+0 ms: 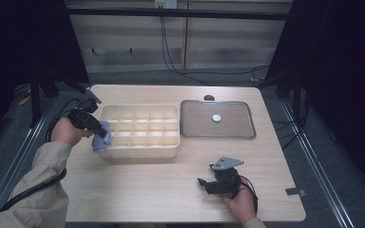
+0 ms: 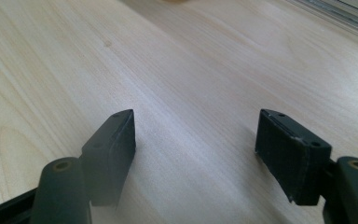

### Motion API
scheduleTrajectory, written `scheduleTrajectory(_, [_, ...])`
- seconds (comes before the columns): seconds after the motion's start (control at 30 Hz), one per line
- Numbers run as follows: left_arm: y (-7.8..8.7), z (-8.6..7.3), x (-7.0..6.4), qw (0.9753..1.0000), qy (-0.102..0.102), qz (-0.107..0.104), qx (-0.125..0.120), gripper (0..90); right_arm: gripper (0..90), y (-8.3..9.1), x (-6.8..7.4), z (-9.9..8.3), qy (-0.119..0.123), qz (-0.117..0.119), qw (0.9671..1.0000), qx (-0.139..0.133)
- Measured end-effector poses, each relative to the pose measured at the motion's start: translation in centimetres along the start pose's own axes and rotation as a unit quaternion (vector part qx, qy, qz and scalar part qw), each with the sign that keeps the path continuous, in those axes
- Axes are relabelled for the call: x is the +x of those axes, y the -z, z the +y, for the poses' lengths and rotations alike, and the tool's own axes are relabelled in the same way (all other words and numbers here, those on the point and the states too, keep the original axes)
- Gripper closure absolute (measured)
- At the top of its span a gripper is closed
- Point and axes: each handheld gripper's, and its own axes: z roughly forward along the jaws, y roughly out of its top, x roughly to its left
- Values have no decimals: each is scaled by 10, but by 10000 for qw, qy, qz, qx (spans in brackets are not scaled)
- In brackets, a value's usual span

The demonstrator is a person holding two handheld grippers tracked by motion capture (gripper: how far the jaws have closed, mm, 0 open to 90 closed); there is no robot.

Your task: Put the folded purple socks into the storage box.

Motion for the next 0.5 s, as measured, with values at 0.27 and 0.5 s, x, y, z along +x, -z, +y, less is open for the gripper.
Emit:
scheduleTrajectory(0.27, [-10,0,1,9999,28,54,126,756,286,0,0,0,3,-2,10000,5])
scheduleTrajectory(0.5, [-18,0,0,9997,60,39,243,762,286,0,0,0,4,-1,10000,1])
